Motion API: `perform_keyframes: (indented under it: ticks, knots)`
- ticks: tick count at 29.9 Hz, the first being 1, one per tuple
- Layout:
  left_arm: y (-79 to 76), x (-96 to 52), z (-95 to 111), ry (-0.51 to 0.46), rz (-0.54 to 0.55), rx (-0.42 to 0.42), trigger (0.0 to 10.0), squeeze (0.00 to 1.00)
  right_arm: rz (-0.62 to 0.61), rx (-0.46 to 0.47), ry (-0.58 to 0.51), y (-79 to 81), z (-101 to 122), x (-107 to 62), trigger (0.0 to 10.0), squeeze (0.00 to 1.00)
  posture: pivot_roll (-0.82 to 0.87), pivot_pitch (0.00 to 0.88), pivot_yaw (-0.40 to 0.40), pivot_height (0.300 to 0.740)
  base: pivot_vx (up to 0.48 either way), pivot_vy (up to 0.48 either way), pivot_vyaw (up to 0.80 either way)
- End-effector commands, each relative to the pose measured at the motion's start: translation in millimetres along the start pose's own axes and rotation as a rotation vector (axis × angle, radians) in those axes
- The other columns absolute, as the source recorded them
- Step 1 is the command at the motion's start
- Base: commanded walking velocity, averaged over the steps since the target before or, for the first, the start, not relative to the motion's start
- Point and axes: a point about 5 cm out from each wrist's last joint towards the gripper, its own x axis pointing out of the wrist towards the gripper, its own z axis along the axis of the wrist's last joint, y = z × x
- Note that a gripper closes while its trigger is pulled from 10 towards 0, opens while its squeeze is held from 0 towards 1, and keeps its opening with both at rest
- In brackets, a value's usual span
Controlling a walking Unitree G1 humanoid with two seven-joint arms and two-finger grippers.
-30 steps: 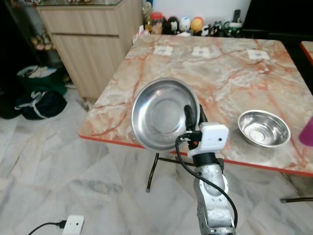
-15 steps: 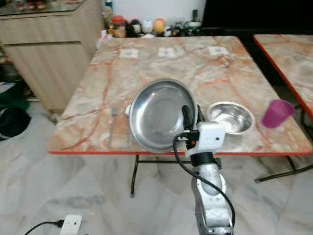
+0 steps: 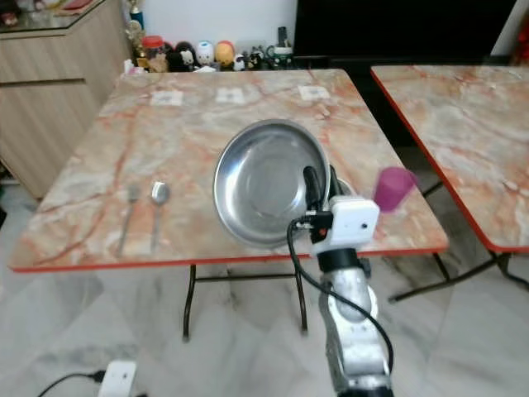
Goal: Setting the table
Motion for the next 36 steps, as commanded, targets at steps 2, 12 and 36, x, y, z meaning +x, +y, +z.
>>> perform_keyframes:
  ticks: [2,12,36]
  knots:
    - [7.1,-1.3,-6,0.024,0.022,0.002,10.0,0.0,0.016,0.016,-0.052,8.6,10,4.7,10.0,0.0,-0.09,0.05,0.014,0.74,0.0,-0.461,0.0]
    - [9.7,-1.3,-5,0.027,0.025,0.013,10.0,0.0,-0.036,0.001,-0.073,1.4,16,7.6,10.0,0.0,-0.11,0.073,0.03,0.74,0.0,-0.461,0.0]
    - [12.4,-1.6,-5,0.026,0.011,0.039,10.0,0.0,-0.212,-0.048,-0.054,-32.1,15,7.7,10.0,0.0,-0.14,0.129,0.054,0.74,0.0,-0.459,0.0]
